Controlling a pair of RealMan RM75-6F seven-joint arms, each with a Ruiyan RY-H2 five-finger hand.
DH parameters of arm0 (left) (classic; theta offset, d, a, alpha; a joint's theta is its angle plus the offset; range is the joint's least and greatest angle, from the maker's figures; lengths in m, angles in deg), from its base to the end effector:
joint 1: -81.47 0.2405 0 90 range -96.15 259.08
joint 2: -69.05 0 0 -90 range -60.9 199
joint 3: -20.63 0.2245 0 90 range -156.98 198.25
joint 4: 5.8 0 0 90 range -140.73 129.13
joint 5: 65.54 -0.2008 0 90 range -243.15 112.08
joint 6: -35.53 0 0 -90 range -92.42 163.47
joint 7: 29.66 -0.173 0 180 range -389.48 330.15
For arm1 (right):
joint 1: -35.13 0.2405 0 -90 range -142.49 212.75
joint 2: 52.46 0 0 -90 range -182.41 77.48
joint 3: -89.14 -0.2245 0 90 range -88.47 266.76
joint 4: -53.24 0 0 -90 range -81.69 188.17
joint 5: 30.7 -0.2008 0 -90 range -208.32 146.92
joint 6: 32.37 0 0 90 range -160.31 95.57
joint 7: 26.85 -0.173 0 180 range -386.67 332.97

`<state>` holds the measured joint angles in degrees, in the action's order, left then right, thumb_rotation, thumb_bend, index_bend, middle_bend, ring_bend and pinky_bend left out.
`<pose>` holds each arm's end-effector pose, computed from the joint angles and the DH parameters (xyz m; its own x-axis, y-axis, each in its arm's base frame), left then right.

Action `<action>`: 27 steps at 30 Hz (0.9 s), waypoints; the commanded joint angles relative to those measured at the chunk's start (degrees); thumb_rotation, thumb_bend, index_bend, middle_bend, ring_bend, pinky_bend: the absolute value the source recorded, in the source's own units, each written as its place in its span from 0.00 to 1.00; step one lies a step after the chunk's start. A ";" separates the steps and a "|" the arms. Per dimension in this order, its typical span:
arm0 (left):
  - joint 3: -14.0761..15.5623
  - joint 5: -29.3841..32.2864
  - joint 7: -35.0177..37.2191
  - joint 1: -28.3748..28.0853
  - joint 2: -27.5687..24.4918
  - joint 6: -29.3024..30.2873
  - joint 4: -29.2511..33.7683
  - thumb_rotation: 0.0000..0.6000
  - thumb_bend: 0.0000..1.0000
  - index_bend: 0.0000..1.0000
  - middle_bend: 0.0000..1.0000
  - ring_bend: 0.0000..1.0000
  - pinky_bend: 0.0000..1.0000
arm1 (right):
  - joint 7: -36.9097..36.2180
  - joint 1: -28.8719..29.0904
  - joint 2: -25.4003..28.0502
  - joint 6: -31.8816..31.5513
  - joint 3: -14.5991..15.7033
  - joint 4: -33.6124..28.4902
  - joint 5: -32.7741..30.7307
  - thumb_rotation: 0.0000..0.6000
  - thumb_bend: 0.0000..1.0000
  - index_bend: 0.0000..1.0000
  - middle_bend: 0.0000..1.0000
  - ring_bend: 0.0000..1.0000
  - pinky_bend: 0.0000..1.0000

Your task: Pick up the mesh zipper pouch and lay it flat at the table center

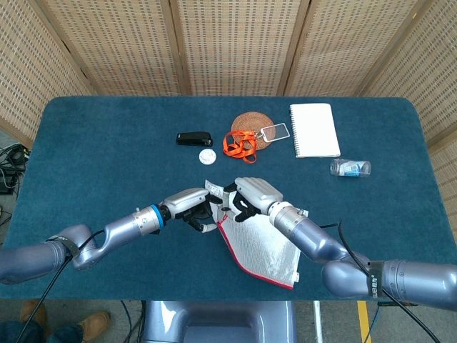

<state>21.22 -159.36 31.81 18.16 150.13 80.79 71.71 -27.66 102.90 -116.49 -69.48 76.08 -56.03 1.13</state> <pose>-0.0425 0.3503 -0.0292 0.0549 0.7798 0.6236 0.8458 -0.3682 0.3860 0.0016 -0.3464 0.0320 0.0796 -0.6519 0.7541 -0.9602 -0.2534 -0.1177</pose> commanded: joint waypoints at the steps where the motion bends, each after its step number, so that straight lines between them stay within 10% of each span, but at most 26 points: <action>1: -0.03 0.29 -0.26 0.00 0.11 -0.08 -0.09 1.00 0.45 0.60 0.96 0.87 1.00 | -0.08 -0.03 -0.03 0.01 0.01 0.06 0.02 1.00 0.79 0.78 0.98 0.98 1.00; 11: -0.95 2.17 -2.31 -0.02 0.43 -0.62 0.67 1.00 0.64 0.78 0.96 0.87 1.00 | -1.15 -0.98 0.55 0.64 -0.01 0.37 1.06 1.00 0.79 0.78 0.98 0.98 1.00; 27: -3.46 5.68 -3.13 1.03 -0.51 -0.61 2.44 1.00 0.65 0.85 0.96 0.87 1.00 | -1.95 -2.97 1.26 2.15 1.50 0.92 3.69 1.00 0.79 0.78 0.98 0.98 1.00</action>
<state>17.75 -153.68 28.68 19.19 149.60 80.19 74.16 -29.61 99.94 -115.23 -67.34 77.58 -55.12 4.82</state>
